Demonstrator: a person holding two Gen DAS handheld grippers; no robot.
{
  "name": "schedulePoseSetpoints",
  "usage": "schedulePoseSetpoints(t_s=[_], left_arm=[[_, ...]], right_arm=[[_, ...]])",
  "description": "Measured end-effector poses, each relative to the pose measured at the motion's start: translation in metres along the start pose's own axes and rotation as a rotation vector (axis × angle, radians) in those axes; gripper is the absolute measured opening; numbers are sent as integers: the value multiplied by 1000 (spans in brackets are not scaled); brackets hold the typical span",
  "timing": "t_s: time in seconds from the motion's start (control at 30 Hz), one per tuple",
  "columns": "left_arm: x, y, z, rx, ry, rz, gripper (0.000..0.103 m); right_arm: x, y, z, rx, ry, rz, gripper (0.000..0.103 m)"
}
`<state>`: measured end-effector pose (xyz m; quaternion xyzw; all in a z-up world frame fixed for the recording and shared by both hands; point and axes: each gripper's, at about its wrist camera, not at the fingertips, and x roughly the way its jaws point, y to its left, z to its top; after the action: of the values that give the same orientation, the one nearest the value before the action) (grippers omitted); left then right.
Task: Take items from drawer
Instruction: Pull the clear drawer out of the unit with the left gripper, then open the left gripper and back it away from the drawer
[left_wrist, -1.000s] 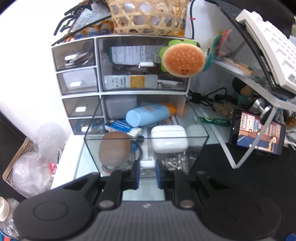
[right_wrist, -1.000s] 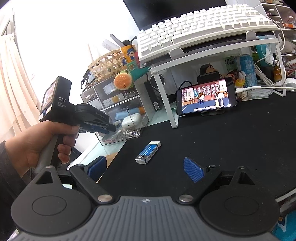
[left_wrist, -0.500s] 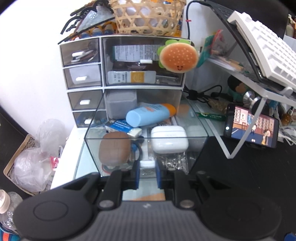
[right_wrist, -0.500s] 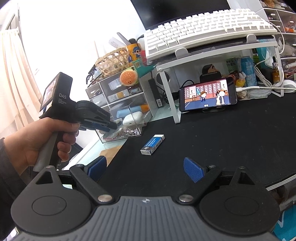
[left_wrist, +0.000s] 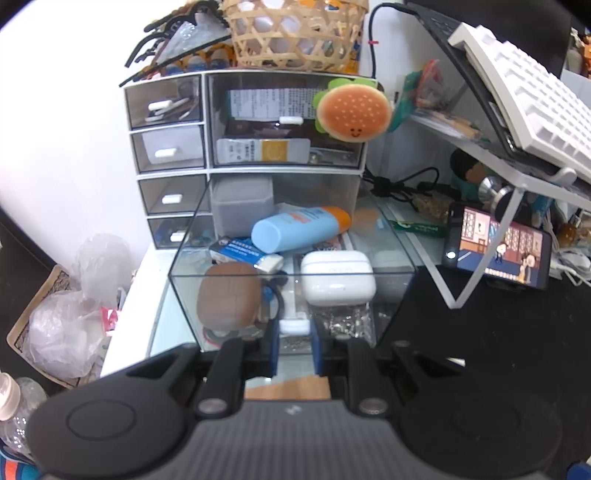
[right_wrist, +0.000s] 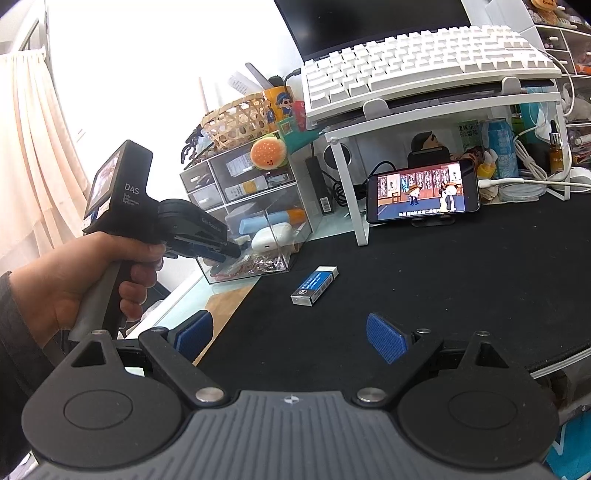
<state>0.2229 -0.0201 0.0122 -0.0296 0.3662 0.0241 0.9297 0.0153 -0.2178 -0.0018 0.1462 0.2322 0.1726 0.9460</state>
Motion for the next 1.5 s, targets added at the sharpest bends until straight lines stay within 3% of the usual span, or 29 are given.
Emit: schedulePoseSetpoints(t_s=[0.43, 0.47, 0.5, 0.77, 0.87, 1.0, 1.23, 1.5], left_arm=[[18, 27, 9, -18, -4, -11, 18], [8, 31, -1, 11, -7, -71, 18], [6, 33, -3, 19, -8, -83, 18], [14, 50, -8, 46, 3, -86, 19], [15, 71, -7, 22, 23, -116, 19], [-6, 106, -4, 31, -20, -107, 22], [-40, 177, -2, 108, -67, -105, 30], [-41, 222, -5, 126, -82, -146, 37]], right_arm=[[-4, -1, -1, -3, 0, 4, 94], [-4, -2, -1, -2, 0, 4, 94], [-4, -2, -1, -1, -1, 4, 94], [-4, -1, -3, -4, 2, 10, 94], [-2, 1, -1, -12, 13, 11, 94], [1, 7, 2, -28, 15, 17, 94], [7, 18, 1, -29, 8, 4, 94], [11, 33, 5, -57, -9, -31, 94]])
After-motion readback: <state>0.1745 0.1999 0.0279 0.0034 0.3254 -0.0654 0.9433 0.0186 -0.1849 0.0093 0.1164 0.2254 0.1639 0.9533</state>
